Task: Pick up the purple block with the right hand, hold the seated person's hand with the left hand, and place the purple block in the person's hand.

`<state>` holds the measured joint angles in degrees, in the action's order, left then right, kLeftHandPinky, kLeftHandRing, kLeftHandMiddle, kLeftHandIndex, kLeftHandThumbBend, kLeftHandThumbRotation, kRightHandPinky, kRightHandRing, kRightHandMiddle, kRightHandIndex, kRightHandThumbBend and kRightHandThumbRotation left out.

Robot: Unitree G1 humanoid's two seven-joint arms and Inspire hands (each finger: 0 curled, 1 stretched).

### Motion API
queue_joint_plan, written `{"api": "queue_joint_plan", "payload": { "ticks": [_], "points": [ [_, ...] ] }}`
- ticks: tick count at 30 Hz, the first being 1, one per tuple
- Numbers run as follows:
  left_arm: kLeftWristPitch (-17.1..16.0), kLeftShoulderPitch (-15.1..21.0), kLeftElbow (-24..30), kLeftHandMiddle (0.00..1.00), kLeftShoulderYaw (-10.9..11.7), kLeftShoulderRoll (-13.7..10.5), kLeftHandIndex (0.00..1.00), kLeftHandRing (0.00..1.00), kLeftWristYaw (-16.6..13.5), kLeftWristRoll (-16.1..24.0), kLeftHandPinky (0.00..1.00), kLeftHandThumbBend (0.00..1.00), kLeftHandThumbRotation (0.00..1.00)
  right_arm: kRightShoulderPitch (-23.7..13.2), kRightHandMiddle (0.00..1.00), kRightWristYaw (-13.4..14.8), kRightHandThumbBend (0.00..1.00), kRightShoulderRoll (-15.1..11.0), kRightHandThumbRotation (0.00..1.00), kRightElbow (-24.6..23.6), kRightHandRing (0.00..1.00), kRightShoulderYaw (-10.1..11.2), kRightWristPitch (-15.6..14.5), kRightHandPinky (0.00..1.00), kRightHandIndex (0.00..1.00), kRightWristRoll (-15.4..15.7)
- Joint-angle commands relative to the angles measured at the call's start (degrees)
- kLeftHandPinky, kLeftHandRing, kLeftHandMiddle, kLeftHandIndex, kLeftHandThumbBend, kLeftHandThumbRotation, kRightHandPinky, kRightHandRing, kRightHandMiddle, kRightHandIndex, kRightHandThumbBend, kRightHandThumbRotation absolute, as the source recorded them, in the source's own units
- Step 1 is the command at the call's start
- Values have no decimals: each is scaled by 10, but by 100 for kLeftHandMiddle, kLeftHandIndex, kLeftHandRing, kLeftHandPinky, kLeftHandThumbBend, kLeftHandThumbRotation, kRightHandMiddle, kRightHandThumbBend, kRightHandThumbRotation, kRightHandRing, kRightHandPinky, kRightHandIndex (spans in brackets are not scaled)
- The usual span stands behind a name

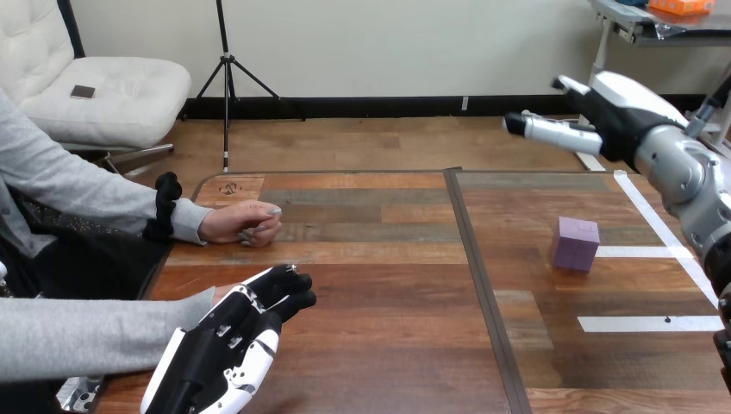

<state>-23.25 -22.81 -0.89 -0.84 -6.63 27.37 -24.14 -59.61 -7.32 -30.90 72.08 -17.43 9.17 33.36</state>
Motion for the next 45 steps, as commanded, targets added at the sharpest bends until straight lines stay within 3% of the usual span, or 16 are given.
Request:
{"api": "queue_joint_plan", "payload": {
  "ticks": [1,15,23,30,41,45],
  "points": [
    [-1,22,14,78,8,12,74,78,-3,-1,90,0,15,-54,100,21,88,7,100,9,100,-10,-12,100,100,7],
    [-13,28,4,77,10,10,73,78,14,-10,90,0,15,-37,100,27,95,20,100,22,100,-19,-26,100,100,9],
    [-26,32,-5,76,15,12,64,79,27,-11,92,1,16,-28,100,26,98,24,100,27,100,-22,-30,100,100,7],
    [-14,20,15,75,15,12,61,79,7,3,91,1,17,-19,100,32,100,28,100,30,100,-25,-35,100,100,10],
    [-10,16,24,74,13,9,61,81,0,4,93,0,17,-8,100,31,100,34,100,35,100,-29,-45,100,100,10],
    [-14,23,14,74,14,6,62,81,19,-11,93,0,17,-3,100,26,99,37,100,37,100,-33,-52,100,100,13]
  ]
}}
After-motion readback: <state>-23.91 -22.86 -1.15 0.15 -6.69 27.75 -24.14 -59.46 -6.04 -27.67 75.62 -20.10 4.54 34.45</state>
